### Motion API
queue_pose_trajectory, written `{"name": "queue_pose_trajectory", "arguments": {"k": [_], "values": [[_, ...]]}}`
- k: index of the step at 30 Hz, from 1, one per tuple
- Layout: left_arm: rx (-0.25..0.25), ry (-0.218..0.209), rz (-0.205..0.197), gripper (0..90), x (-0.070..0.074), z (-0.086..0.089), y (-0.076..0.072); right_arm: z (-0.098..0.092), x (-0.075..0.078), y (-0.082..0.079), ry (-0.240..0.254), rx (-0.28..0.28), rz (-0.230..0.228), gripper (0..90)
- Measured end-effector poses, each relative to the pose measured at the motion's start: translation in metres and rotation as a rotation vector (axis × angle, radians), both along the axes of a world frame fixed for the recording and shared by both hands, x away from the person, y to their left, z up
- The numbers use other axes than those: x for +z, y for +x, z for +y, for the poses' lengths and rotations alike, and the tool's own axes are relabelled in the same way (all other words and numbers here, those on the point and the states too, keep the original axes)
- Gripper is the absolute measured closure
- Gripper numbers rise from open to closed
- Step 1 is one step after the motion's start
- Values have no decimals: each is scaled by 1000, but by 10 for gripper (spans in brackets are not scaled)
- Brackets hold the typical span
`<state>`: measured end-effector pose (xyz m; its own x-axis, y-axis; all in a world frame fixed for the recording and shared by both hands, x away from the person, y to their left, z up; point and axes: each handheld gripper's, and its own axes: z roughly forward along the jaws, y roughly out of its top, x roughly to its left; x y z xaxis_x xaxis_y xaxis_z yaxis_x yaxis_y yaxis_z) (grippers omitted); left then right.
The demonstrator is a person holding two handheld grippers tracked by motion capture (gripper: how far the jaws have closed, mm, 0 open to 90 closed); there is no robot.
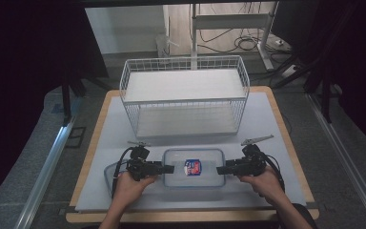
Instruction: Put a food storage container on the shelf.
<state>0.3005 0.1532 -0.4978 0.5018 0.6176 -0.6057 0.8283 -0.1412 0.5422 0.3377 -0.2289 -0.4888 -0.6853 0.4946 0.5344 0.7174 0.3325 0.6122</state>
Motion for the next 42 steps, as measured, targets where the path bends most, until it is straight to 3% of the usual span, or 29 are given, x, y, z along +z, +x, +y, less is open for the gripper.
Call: {"name": "queue_pose_trajectory", "arguments": {"k": [4,16,22,27,35,42], "values": [[-9,-18,-22,421,-1,5,-6,-5,-1,-1,42,-5,28,493],[-15,-25,-62,456,-3,9,-19,-3,-2,-3,52,1,36,483],[3,-33,-60,454,-4,9,-22,-3,-6,-3,66,-4,85,487],[26,-50,-55,475,-3,9,-24,-8,-9,0,120,-33,152,535],[40,-50,-65,481,-1,8,-21,-9,-7,-3,115,-47,147,549],[47,-48,-83,495,3,6,-19,-10,-2,-3,109,-63,109,560]]}}
